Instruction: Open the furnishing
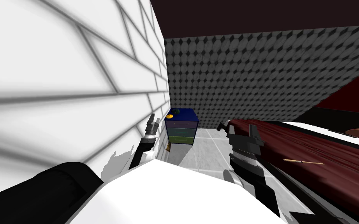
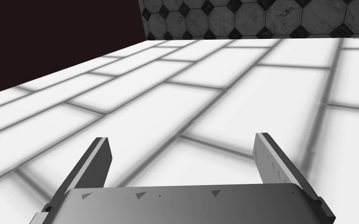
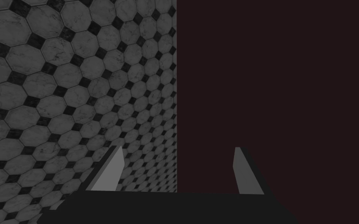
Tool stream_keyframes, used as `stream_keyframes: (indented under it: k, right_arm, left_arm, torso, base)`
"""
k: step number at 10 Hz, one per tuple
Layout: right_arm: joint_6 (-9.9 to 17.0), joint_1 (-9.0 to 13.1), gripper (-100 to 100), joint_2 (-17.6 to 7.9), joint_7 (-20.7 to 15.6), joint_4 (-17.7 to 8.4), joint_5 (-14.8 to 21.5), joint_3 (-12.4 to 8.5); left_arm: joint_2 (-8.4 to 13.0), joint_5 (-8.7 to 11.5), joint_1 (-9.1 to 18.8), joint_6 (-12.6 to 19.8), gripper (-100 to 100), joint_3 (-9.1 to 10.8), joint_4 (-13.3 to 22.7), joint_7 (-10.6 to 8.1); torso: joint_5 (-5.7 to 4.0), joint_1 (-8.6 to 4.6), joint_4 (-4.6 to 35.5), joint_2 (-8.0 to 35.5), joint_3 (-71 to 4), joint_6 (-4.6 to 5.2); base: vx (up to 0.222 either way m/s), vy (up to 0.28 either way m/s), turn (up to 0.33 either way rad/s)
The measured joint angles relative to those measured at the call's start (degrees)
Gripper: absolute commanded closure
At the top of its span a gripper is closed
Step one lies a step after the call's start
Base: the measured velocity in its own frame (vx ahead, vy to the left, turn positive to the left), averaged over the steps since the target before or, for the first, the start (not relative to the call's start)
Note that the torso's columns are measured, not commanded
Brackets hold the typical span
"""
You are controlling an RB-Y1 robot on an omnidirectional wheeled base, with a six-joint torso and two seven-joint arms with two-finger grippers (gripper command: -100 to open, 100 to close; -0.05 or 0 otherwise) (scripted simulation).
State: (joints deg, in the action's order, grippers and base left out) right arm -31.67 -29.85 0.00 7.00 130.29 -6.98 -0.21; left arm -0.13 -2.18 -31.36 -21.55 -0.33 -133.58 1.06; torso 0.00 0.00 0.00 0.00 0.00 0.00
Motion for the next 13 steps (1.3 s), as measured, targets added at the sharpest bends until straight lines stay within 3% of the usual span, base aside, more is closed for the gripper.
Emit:
stream_keyframes:
  k: [2,9,10,13]
  right_arm:
    - [0.0,0.0,0,0.0,0.0,0.0,0.0,0.0]
    - [0.0,0.0,0,0.0,0.0,0.0,0.0,0.0]
    - [0.0,0.0,0,0.0,0.0,0.0,0.0,0.0]
    - [0.0,0.0,0,0.0,0.0,0.0,0.0,0.0]
  left_arm:
    - [0.0,0.0,0.0,0.0,0,0.0,0.0,0.0]
    - [0.0,0.0,0.0,0.0,0,0.0,0.0,0.0]
    - [0.0,0.0,0.0,0.0,-100,0.0,0.0,0.0]
    - [3.9,0.0,0.4,-1.9,-100,0.1,2.6,-0.08]
  torso:
    - [0.0,0.0,6.0,6.0,-12.0,0.0]
    - [0.0,0.0,35.4,35.4,-70.7,0.0]
    - [0.0,0.0,39.6,39.6,-79.2,0.0]
    - [0.0,-0.01,42.2,42.1,-84.6,0.0]
  base:
    - [0.0,0.0,0.0]
    - [0.0,0.0,0.0]
    - [0.034,-0.006,0.002]
    - [0.056,-0.01,0.002]
